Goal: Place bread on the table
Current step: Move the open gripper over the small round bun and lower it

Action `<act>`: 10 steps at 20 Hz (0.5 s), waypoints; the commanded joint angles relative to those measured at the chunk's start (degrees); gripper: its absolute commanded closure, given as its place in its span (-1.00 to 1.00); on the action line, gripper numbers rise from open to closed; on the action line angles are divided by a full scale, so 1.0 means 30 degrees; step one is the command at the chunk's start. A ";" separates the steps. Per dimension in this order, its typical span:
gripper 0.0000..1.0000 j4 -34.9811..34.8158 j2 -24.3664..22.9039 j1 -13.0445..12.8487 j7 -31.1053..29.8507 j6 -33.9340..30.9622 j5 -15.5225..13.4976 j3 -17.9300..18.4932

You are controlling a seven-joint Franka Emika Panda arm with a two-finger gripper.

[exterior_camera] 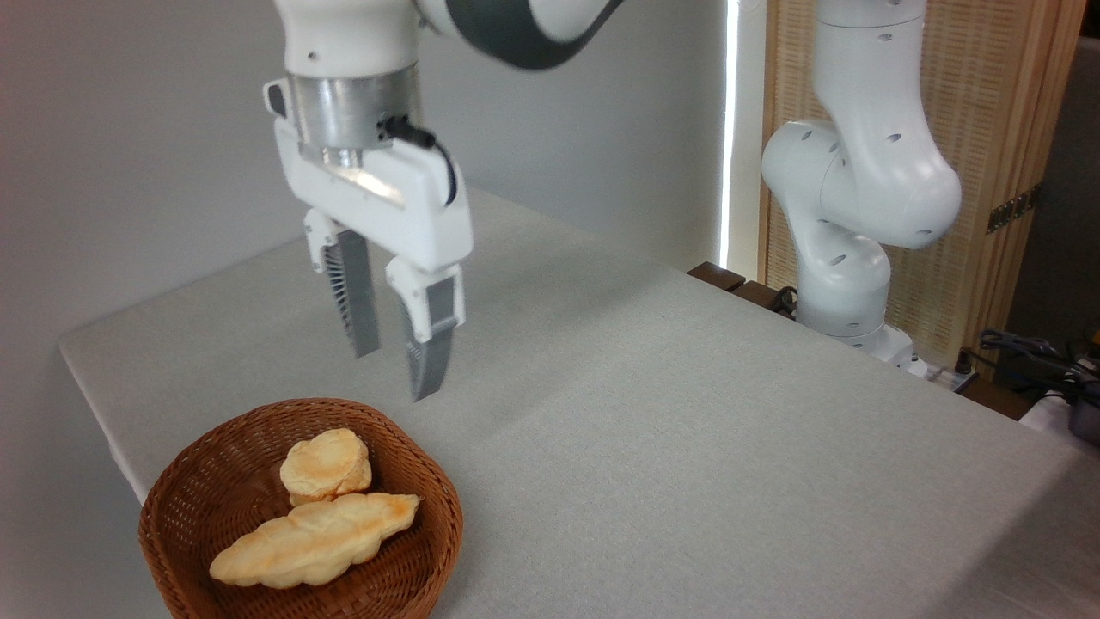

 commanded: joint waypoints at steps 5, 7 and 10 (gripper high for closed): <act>-1.00 0.0011 0.1837 -0.0162 0.0306 0.2007 -0.1139 -0.0498; -1.00 0.0011 0.2364 -0.0162 0.0277 0.2505 -0.1168 -0.0558; -1.00 0.0040 0.3154 -0.0162 0.0248 0.3003 -0.1168 -0.1054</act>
